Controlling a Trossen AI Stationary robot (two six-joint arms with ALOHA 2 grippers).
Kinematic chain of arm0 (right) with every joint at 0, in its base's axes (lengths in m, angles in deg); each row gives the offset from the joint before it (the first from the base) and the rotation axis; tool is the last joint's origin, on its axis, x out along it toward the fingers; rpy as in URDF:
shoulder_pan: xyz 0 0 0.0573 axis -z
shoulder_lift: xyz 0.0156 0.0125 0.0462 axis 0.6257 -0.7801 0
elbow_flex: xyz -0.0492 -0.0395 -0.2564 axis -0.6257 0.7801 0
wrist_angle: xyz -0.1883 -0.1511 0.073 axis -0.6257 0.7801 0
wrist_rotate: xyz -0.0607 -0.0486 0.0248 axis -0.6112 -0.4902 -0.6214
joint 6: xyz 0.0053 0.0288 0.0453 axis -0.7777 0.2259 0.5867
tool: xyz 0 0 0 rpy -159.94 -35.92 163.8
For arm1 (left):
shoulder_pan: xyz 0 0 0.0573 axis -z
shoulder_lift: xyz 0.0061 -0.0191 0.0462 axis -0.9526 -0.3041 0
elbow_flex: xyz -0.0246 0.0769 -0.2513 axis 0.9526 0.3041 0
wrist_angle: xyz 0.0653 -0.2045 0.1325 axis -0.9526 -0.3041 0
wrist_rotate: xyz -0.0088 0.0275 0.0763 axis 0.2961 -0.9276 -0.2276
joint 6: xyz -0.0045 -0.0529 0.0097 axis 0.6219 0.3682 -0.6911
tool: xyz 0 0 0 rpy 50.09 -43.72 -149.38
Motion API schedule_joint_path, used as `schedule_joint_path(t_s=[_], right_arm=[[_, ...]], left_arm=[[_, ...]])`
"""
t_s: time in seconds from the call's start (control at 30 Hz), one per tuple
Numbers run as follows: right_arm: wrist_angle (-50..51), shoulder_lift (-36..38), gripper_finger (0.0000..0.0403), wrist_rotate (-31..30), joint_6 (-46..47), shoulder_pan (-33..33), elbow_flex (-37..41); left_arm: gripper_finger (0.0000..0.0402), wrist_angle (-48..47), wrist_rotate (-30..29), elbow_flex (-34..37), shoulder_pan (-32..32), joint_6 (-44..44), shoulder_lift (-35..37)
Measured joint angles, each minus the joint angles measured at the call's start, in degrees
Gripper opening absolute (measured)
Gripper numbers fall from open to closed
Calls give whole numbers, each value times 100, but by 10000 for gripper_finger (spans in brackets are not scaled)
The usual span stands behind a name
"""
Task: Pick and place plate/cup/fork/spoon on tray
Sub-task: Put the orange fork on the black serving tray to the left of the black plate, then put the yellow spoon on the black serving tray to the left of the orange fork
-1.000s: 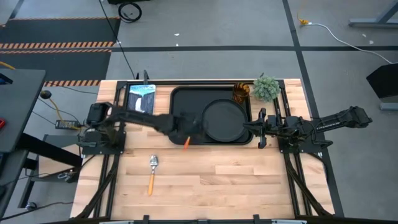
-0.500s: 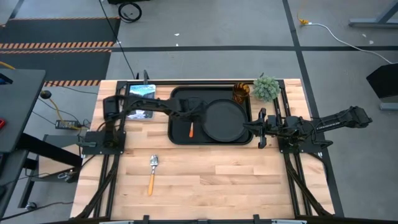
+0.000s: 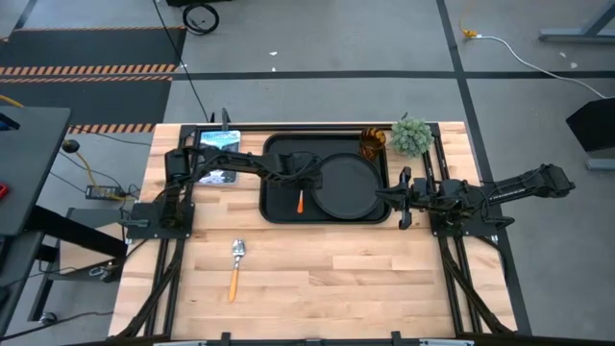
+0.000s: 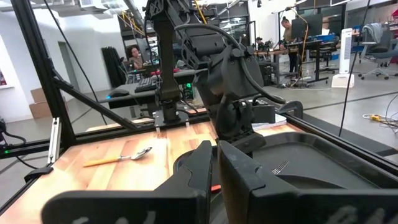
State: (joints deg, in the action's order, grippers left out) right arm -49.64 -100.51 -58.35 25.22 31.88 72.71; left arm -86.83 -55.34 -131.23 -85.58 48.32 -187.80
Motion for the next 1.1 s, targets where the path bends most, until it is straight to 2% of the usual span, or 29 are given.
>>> schedule_joint_path(t_s=[0.27,0.63,1.0,1.1], right_arm=[[0,-2,34,0,0,0,1],[0,0,34,0,1,-1,2],[0,-2,34,0,2,0,2],[0,-2,34,1,0,-1,1]], left_arm=[[23,85,17,0,-275,2,0],[28,68,143,0,-322,-51,0],[82,-115,31,0,-337,-198,1],[92,-207,233,0,-435,-694,23]])
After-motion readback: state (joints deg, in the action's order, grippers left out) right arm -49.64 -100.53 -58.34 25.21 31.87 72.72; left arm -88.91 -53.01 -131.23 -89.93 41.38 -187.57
